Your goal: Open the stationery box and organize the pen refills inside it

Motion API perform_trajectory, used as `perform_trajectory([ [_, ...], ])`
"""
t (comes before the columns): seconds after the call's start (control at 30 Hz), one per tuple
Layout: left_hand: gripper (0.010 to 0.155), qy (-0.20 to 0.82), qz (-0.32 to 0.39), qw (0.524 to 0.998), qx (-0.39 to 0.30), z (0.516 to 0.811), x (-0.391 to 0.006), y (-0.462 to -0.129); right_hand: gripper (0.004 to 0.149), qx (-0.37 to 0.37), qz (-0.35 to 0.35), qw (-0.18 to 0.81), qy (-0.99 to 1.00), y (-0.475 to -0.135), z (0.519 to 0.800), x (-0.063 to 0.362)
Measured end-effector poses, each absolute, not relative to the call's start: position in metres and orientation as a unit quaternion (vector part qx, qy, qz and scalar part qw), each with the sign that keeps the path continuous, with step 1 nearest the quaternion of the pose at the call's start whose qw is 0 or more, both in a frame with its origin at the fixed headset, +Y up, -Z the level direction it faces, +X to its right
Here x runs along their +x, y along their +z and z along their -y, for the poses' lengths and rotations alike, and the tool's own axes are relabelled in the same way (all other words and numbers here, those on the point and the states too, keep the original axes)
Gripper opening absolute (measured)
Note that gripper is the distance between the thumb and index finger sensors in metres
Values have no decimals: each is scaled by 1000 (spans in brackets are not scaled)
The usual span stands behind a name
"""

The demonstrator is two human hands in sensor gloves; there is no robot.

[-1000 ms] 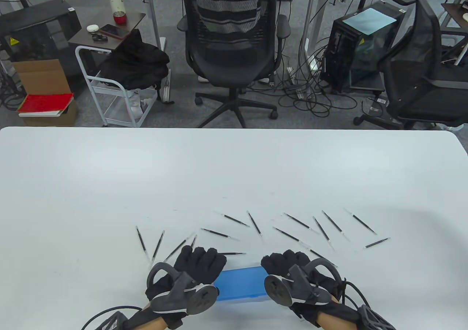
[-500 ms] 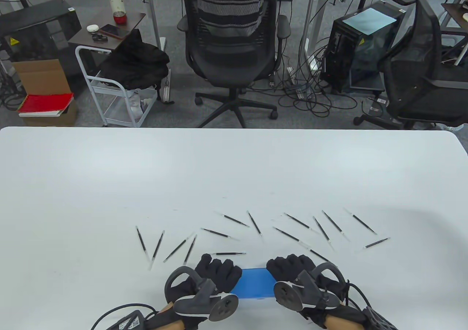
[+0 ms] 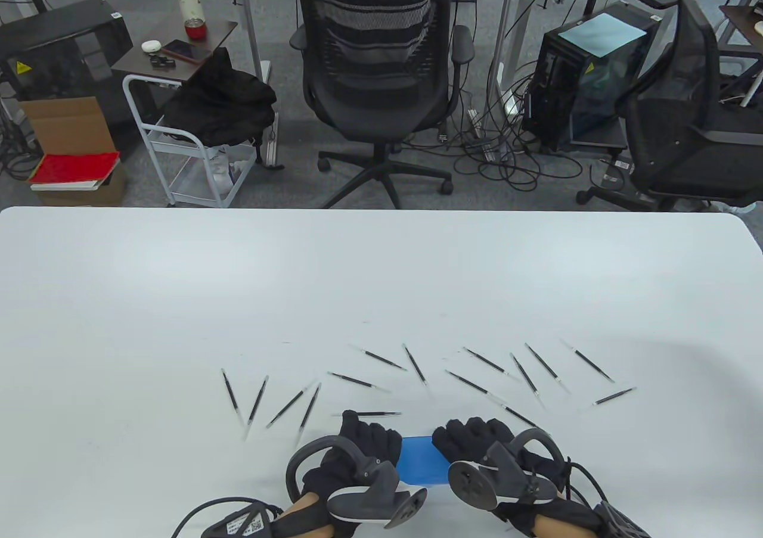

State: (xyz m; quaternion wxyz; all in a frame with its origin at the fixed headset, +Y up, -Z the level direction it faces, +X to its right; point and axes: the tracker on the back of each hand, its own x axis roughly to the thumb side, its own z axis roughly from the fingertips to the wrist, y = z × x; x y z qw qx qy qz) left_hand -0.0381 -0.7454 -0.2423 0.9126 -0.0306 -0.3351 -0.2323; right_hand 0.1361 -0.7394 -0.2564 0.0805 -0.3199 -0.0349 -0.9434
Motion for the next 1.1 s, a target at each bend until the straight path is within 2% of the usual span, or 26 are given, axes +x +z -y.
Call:
perform_trajectory([
  [0.17,91,-184,336,923,-31,741,-50,-248,69,-321,64,-4,-945,-263,731,148],
  [0.33,98,-158,328,931,-11,739,-57,-248,61,-321,44,-69,-943,-270,724,158],
  [0.47,112,-121,318,940,4,738,-63,-249,57,-310,41,-87,-946,-275,723,162],
  [0.63,127,-135,312,940,39,738,-66,-244,56,-286,53,-122,-949,-287,723,167],
  [0.87,125,-149,316,936,52,740,-63,-241,56,-244,118,-179,-946,-310,724,172],
  [0.97,124,-156,316,934,53,741,-62,-240,56,-237,141,-158,-948,-320,721,169],
  [1.1,123,-151,315,936,49,741,-65,-242,56,-236,136,-138,-952,-322,719,167],
])
